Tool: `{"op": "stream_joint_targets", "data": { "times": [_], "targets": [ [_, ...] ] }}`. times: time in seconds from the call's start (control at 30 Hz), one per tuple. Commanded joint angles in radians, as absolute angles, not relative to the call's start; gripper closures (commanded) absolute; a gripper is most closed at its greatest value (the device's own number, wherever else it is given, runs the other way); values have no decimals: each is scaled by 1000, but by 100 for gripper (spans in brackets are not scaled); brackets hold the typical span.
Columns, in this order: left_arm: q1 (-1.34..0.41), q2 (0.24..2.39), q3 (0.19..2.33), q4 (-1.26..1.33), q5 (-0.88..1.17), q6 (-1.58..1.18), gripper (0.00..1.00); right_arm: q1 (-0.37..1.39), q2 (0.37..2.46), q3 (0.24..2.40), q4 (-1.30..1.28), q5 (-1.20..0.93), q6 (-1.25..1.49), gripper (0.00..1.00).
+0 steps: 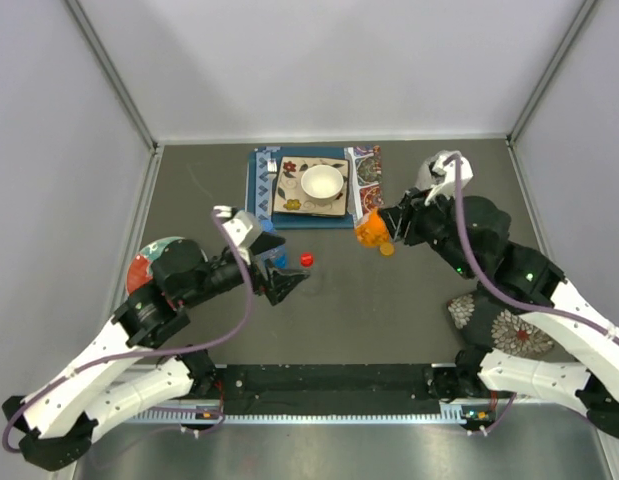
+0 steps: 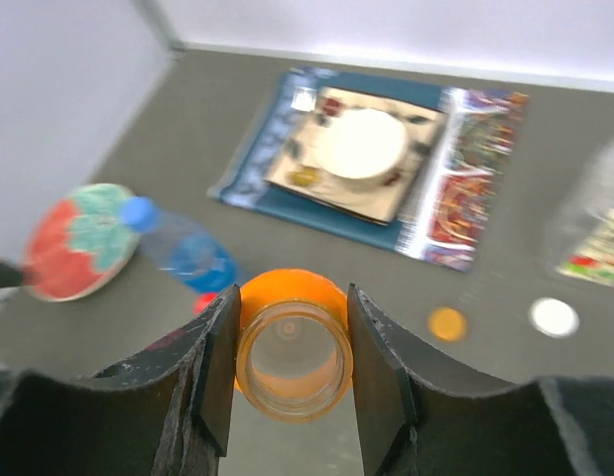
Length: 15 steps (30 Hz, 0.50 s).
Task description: Unscrew the bottle caps
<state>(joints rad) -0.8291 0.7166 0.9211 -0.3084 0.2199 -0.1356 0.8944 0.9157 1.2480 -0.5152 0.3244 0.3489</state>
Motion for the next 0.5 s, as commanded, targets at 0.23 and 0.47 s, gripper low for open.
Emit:
{"op": "stream_joint_targets", "data": {
  "times": [0.23,0.47],
  "targets": [
    [-827,584,838,-331,130,-146,2,799,1077,944,-470,592,333,100],
    [-825,578,810,-330,147,-163,2,739,1212,868,-356,554,368,100]
  ]
}}
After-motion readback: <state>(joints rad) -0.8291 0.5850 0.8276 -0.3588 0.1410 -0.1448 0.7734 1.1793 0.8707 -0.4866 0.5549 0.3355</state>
